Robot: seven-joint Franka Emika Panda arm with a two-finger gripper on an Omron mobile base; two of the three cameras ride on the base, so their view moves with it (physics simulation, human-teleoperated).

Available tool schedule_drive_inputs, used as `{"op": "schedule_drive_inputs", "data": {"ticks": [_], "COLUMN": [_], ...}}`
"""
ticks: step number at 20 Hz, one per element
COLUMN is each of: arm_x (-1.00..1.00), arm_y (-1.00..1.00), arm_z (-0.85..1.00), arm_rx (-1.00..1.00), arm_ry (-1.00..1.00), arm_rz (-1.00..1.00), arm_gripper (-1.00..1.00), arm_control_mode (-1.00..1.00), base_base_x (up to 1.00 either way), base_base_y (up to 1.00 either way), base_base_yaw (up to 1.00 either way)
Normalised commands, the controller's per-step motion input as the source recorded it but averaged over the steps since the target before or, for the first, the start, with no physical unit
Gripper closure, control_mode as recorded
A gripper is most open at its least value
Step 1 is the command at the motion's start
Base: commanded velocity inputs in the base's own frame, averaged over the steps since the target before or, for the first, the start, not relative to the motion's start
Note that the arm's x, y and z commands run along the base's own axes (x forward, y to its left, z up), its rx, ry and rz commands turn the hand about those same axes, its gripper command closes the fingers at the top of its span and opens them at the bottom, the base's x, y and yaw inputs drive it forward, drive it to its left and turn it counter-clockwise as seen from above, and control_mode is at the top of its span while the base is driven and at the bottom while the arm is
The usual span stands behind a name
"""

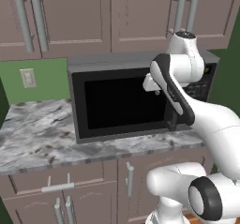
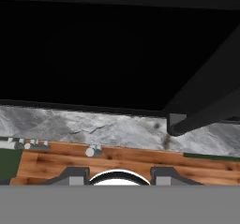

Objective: Take the tongs from the drawer on the left and place them on the dining counter next to the tray containing the kebab skewer.

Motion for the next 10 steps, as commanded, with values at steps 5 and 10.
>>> {"op": "schedule_drive_inputs", "data": {"ticks": [5,10], "arm_x": [-0.18,-0.26], "arm_y": [0.41,0.92], "arm_z": [-0.07,-0.09], "arm_rx": [-0.07,-0.14], "arm_ry": [0.00,0.00], "arm_rz": [0.04,0.03], "arm_gripper": [-1.00,-1.00], "arm_control_mode": [-1.00,-1.00], "base_base_x": [0.00,0.00], "base_base_y": [0.00,0.00], "base_base_yaw": [0.00,0.00]}}
